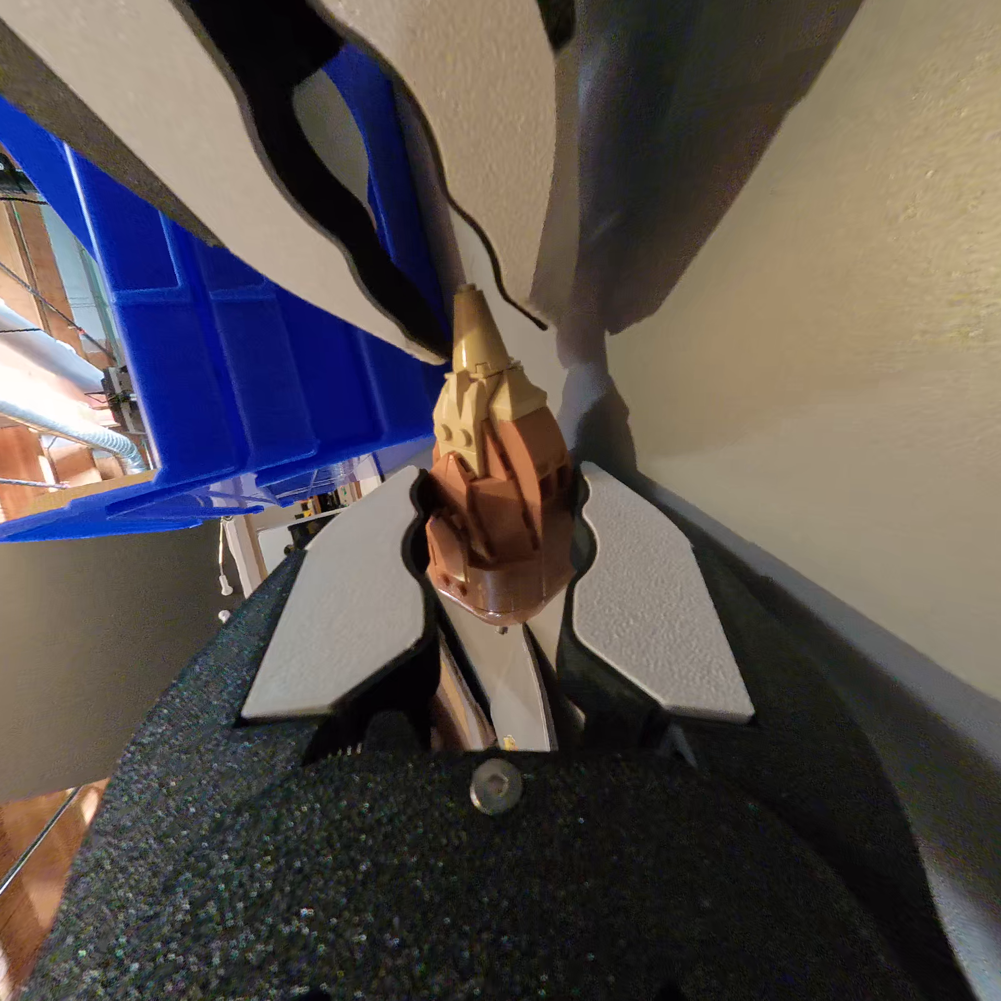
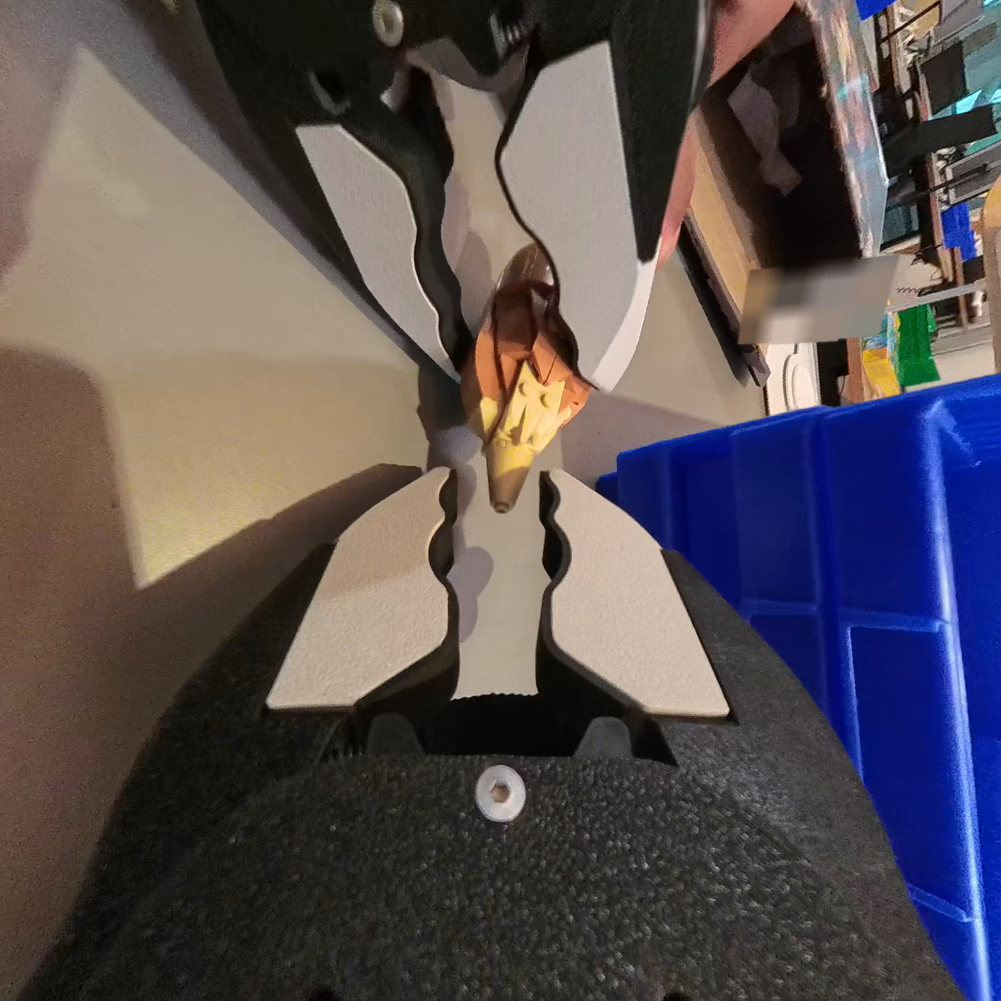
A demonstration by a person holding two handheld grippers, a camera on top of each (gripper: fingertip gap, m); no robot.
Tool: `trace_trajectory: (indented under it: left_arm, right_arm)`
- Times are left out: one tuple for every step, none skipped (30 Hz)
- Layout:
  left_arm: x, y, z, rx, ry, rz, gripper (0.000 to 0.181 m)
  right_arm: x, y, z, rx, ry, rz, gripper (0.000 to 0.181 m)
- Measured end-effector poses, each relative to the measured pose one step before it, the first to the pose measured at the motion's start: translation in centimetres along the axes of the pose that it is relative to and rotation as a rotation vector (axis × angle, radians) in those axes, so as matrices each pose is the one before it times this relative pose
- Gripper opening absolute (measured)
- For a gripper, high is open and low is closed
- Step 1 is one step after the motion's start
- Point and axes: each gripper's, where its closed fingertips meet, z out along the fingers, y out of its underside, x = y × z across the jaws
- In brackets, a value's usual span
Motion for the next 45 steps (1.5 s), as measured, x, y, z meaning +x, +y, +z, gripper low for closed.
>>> trace_trajectory:
  left_arm:
    - [-0.034, -0.014, 0.032, -0.0122, -0.0053, 0.0075, 0.05]
    - [-0.025, -0.043, 0.023, -0.0097, -0.0051, 0.0084, 0.05]
    - [-0.008, -0.049, 0.018, -0.0074, -0.0041, 0.0077, 0.05]
    - [-0.013, -0.05, 0.006, -0.0056, -0.0034, 0.0082, 0.05]
    - [-0.009, -0.027, 0.002, -0.0033, -0.0029, 0.0066, 0.05]
    - [-0.007, -0.019, -0.007, 0.0001, -0.0016, 0.0034, 0.05]
    - [-0.003, 0.014, 0.016, 0.003, 0.0015, -0.0059, 0.05]
    - [0.013, 0.029, 0.019, 0.0096, 0.0051, -0.0142, 0.05]
    - [0.009, 0.009, 0.002, 0.017, 0.0066, -0.0158, 0.05]
    - [0.034, -0.029, -0.031, 0.0212, 0.0082, -0.016, 0.05]
    - [0.055, -0.065, -0.065, 0.0236, 0.0093, -0.0138, 0.05]
    - [0.071, -0.095, -0.077, 0.0234, 0.0081, -0.0079, 0.05]
    - [0.06, -0.078, -0.066, 0.0186, 0.0075, -0.0076, 0.05]
    - [0.053, -0.053, -0.042, 0.0152, 0.0067, -0.007, 0.05]
    - [0.043, -0.085, -0.045, 0.0153, 0.0063, -0.0056, 0.05]
    - [0.045, -0.058, -0.04, 0.0146, 0.0062, -0.0059, 0.05]
    - [0.063, -0.069, -0.049, 0.0154, 0.007, -0.0059, 0.05]
    - [0.066, -0.084, -0.068, 0.0169, 0.0066, -0.0015, 0.05]
    - [0.046, -0.095, -0.06, 0.017, 0.0036, 0.0021, 0.05]
    - [0.048, -0.074, -0.041, 0.0128, 0.0012, 0.0059, 0.05]
    - [0.022, -0.062, -0.033, 0.0097, 0.0, 0.007, 0.05]
    - [0.031, -0.074, -0.046, 0.0097, 0.0, 0.0106, 0.05]
    - [0.039, -0.11, -0.063, 0.01, -0.0008, 0.0141, 0.05]
    - [0.035, -0.097, -0.045, 0.0075, -0.0019, 0.0149, 0.05]
    - [0.023, -0.069, -0.037, 0.0061, -0.0023, 0.0124, 0.05]
    - [-0.003, -0.026, 0.002, 0.0031, -0.0008, 0.0019, 0.05]
    - [0.006, -0.036, -0.011, 0.0047, 0.0002, 0.001, 0.05]
    - [0.031, -0.089, -0.02, 0.0086, 0.0007, 0.0013, 0.05]
    - [0.024, -0.109, -0.023, 0.0091, 0.0016, -0.0034, 0.05]
    - [0.012, -0.132, -0.026, 0.0101, 0.0009, -0.0036, 0.05]
    - [-0.01, -0.128, -0.026, 0.0111, -0.0001, -0.0055, 0.05]
    - [-0.03, -0.1, -0.036, 0.0094, 0.0001, -0.0093, 0.051]
    - [-0.032, -0.107, -0.035, 0.0116, 0.0008, -0.0109, 0.05]
    - [-0.058, -0.027, -0.002, 0.0063, -0.0005, -0.0143, 0.05]
    - [-0.119, 0.136, 0.022, -0.0057, -0.0011, -0.0211, 0.05]
    - [-0.178, 0.311, 0.068, -0.0186, -0.0008, -0.0293, 0.05]
    - [-0.139, 0.315, 0.075, -0.0188, 0.0043, -0.0374, 0.05]
    - [-0.113, 0.231, 0.072, -0.0125, 0.0069, -0.0423, 0.05]
    - [-0.098, 0.149, 0.073, -0.0058, 0.0079, -0.0443, 0.051]
    - [-0.107, 0.108, 0.061, -0.0024, 0.0075, -0.0467, 0.05]
    - [-0.12, 0.067, 0.03, 0.003, 0.009, -0.0477, 0.05]
    - [-0.153, 0.04, 0.021, 0.0076, 0.0058, -0.0428, 0.05]
    - [-0.151, -0.007, 0.009, 0.0077, 0.0059, -0.045, 0.05]
    - [-0.092, -0.057, -0.011, 0.0109, 0.0106, -0.045, 0.05]
    - [-0.062, -0.089, -0.026, 0.0143, 0.0136, -0.0473, 0.05]
  right_arm:
    - [-0.062, -0.065, 0.061, -0.0056, -0.0003, 0.0092, 0.028]
    - [0.023, 0.014, 0.118, -0.0091, 0.0073, 0.0079, 0.026]
    - [0.073, 0.086, 0.153, -0.0123, 0.0131, 0.0051, 0.022]
    - [0.127, 0.13, 0.16, -0.0142, 0.0182, 0.0007, 0.018]
    - [0.132, 0.17, 0.107, -0.0142, 0.0177, -0.0076, 0.016]
    - [0.022, 0.104, 0.049, -0.008, 0.0065, -0.0095, 0.016]
    - [0.003, -0.023, -0.043, 0.0014, 0.0, -0.0033, 0.016]
    - [0.01, -0.076, -0.074, 0.0075, -0.0045, 0.0102, 0.016]
    - [0.003, -0.083, -0.075, 0.0109, -0.0083, 0.0201, 0.016]
    - [-0.019, -0.092, -0.07, 0.0135, -0.0102, 0.0173, 0.015]
    - [-0.041, -0.08, -0.071, 0.0123, -0.0122, 0.0118, 0.015]
    - [-0.076, -0.05, -0.062, 0.0106, -0.0136, 0.0071, 0.015]
    - [-0.09, -0.074, -0.074, 0.0111, -0.0133, 0.0061, 0.015]
    - [-0.077, -0.083, -0.078, 0.0108, -0.0116, 0.0058, 0.015]
    - [-0.077, -0.047, -0.055, 0.008, -0.0121, 0.0091, 0.015]
    - [-0.081, -0.067, -0.065, 0.0096, -0.0133, 0.0125, 0.015]
    - [-0.107, -0.097, -0.071, 0.0128, -0.0163, 0.0138, 0.015]
    - [-0.131, -0.125, -0.078, 0.0147, -0.0186, 0.0107, 0.015]
    - [-0.148, -0.102, -0.076, 0.0135, -0.0198, 0.0121, 0.015]
    - [-0.134, -0.065, -0.041, 0.0109, -0.0173, 0.0145, 0.015]
    - [-0.129, -0.065, -0.035, 0.0095, -0.0179, 0.0165, 0.015]
    - [-0.159, -0.095, -0.044, 0.0114, -0.0205, 0.0154, 0.015]
    - [-0.207, -0.132, -0.066, 0.0135, -0.022, 0.0118, 0.015]
    - [-0.199, -0.103, -0.047, 0.0115, -0.0205, 0.0123, 0.014]
    - [-0.156, -0.086, -0.037, 0.0088, -0.0181, 0.0135, 0.014]
    - [-0.058, -0.007, -0.032, 0.0037, -0.0109, 0.0116, 0.014]
    - [-0.026, 0.004, -0.003, 0.0046, -0.0088, 0.0118, 0.014]
    - [-0.064, -0.006, -0.033, 0.0054, -0.0133, 0.0137, 0.015]
    - [-0.078, 0.022, -0.05, 0.0046, -0.0142, 0.0139, 0.014]
    - [-0.071, -0.008, -0.08, 0.006, -0.014, 0.0135, 0.014]
    - [-0.077, -0.059, -0.109, 0.0076, -0.0142, 0.0131, 0.014]
    - [-0.057, -0.116, -0.132, 0.0105, -0.0127, 0.0148, 0.014]
    - [-0.056, -0.131, -0.134, 0.0114, -0.0134, 0.0177, 0.014]
    - [-0.006, -0.131, -0.095, 0.0112, -0.009, 0.0182, 0.014]
    - [0.127, -0.148, -0.049, 0.0101, 0.0046, 0.0126, 0.014]
    - [0.349, -0.098, 0.015, 0.0035, 0.0262, 0.0083, 0.014]
    - [0.504, 0.012, 0.061, -0.0061, 0.0415, -0.0034, 0.014]
    - [0.508, 0.079, 0.091, -0.0126, 0.0468, -0.0164, 0.014]
    - [0.466, 0.121, 0.09, -0.0145, 0.0472, -0.023, 0.014]
    - [0.381, 0.053, 0.06, -0.0081, 0.0396, -0.0146, 0.014]
    - [0.281, -0.057, 0.021, 0.002, 0.0261, 0.0017, 0.014]
    - [0.232, -0.166, -0.029, 0.0127, 0.0146, 0.0141, 0.014]
    - [0.225, -0.276, -0.093, 0.0207, 0.0094, 0.0182, 0.013]
    - [0.197, -0.303, -0.132, 0.0221, 0.0062, 0.0139, 0.013]
    - [0.173, -0.335, -0.146, 0.0229, 0.0066, 0.0104, 0.013]
